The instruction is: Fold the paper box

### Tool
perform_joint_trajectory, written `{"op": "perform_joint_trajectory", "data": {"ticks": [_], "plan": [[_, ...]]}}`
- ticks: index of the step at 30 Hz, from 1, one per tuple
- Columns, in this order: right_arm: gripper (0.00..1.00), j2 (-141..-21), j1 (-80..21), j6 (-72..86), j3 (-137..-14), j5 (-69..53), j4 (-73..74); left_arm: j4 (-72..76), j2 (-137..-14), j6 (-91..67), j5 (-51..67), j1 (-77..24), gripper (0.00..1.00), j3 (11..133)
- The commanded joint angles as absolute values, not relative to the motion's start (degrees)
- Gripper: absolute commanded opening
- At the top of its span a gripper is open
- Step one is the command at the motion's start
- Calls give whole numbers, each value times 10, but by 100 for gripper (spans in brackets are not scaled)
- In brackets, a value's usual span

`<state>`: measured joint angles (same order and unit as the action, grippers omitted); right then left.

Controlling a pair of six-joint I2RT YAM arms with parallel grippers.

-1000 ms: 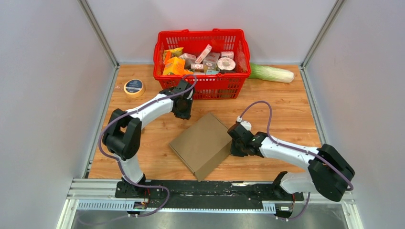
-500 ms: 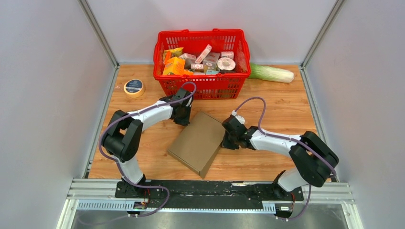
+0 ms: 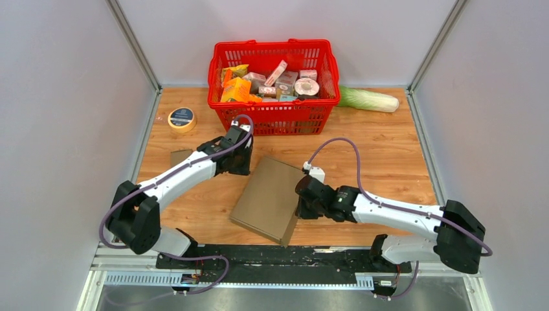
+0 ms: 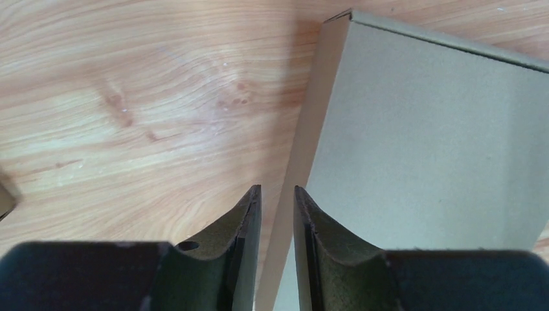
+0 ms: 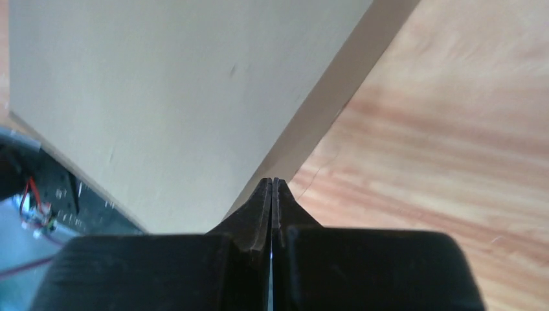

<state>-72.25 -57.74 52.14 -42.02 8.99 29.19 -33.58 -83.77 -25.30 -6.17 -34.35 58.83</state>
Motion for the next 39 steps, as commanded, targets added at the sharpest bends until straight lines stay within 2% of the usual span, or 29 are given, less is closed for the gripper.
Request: {"op": "perform_joint_trajectory", "data": {"ticks": [1, 8, 15, 19, 24, 27, 29, 32, 36, 39], "plan": [[0, -691, -634, 595, -394, 108, 314, -352, -801, -251, -89, -341, 33, 526], [0, -749, -713, 630, -400, 79, 244, -310, -781, -268, -79, -342, 31, 427], [0, -783, -728, 638, -417, 65, 195, -272, -751, -303, -19, -380, 24, 387], [0, -792, -705, 690, -420, 55, 115, -250, -736, -364, 35, -426, 20, 368], [0, -838, -646, 756, -466, -21, 7, -233, -729, -411, 38, -505, 18, 354], [0, -865, -641, 770, -507, -42, -46, -210, -725, -430, 42, -512, 18, 342], [0, -877, -624, 798, -497, -71, -136, -178, -719, -444, 54, -513, 18, 333], [0, -894, -617, 833, -500, -91, -187, -156, -726, -451, 63, -518, 18, 330], [0, -894, -622, 857, -518, -70, -204, -134, -741, -459, 76, -519, 18, 344], [0, -890, -628, 869, -557, -27, -128, -156, -745, -461, 54, -536, 18, 363]]}}
